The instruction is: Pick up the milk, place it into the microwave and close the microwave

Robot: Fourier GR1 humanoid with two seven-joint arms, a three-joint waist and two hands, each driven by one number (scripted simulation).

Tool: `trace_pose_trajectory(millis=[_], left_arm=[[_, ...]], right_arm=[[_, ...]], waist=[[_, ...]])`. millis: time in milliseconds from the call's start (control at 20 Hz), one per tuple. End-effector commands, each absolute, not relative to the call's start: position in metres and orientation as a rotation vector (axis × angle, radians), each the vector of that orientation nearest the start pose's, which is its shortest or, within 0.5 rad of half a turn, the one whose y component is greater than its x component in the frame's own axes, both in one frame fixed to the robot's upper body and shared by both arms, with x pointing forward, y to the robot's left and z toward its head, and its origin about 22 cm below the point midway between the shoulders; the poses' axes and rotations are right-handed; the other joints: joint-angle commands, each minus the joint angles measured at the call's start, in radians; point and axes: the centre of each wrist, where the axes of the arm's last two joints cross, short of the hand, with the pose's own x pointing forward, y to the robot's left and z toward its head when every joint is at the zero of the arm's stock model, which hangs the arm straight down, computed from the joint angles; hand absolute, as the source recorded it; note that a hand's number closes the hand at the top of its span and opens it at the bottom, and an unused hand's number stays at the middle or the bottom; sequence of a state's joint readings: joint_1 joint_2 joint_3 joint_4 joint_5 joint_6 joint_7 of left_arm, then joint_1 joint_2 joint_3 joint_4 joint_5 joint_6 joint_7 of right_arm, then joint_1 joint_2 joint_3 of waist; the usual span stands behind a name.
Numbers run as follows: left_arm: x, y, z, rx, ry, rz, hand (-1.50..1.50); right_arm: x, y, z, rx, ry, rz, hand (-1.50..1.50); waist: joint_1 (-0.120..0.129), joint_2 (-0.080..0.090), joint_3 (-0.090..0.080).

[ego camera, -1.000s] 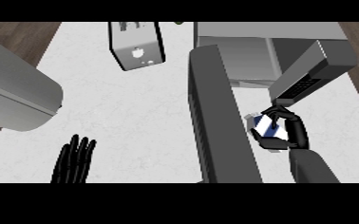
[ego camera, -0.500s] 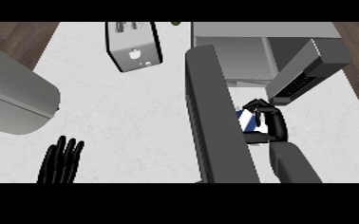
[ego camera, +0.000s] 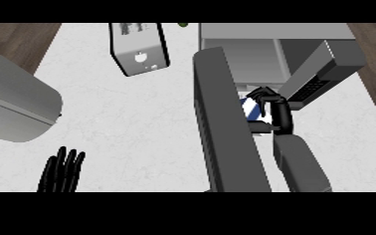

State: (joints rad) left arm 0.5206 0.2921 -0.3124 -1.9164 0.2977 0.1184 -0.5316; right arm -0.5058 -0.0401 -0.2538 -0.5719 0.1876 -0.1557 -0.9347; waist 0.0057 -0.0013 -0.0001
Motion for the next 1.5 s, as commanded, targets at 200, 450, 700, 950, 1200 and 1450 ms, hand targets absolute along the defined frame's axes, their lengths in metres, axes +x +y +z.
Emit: trace_pose_trajectory(millis=[200,450,700,950,1200,1450], left_arm=[[0.11,0.252,-0.003,-0.11,-1.873,0.105,-1.5],[0.136,0.26,-0.005,-0.107,-1.897,0.102,-1.5],[0.123,0.264,-0.014,-0.153,-1.881,0.089,-1.5],[0.133,0.265,-0.004,-0.177,-1.873,0.052,-1.5],[0.137,0.244,-0.005,-0.154,-1.891,0.061,-1.5],[0.146,0.254,0.0,-0.068,-1.873,-0.034,-1.5]], right_arm=[[0.351,-0.226,-0.064,-0.32,-1.929,0.187,1.5],[0.374,-0.219,-0.056,-0.394,-1.876,0.261,1.5],[0.396,-0.235,-0.031,-0.592,-1.844,0.335,1.5],[0.414,-0.212,-0.012,-0.685,-1.806,0.363,1.5],[0.421,-0.239,0.002,-0.829,-1.772,0.425,1.5],[0.424,-0.251,0.011,-0.994,-1.777,0.32,1.5]], waist=[[0.004,0.002,0.0],[0.018,0.01,0.001],[0.041,0.018,0.001],[0.068,0.031,0.002],[0.079,0.037,0.003],[0.094,0.05,0.006]])
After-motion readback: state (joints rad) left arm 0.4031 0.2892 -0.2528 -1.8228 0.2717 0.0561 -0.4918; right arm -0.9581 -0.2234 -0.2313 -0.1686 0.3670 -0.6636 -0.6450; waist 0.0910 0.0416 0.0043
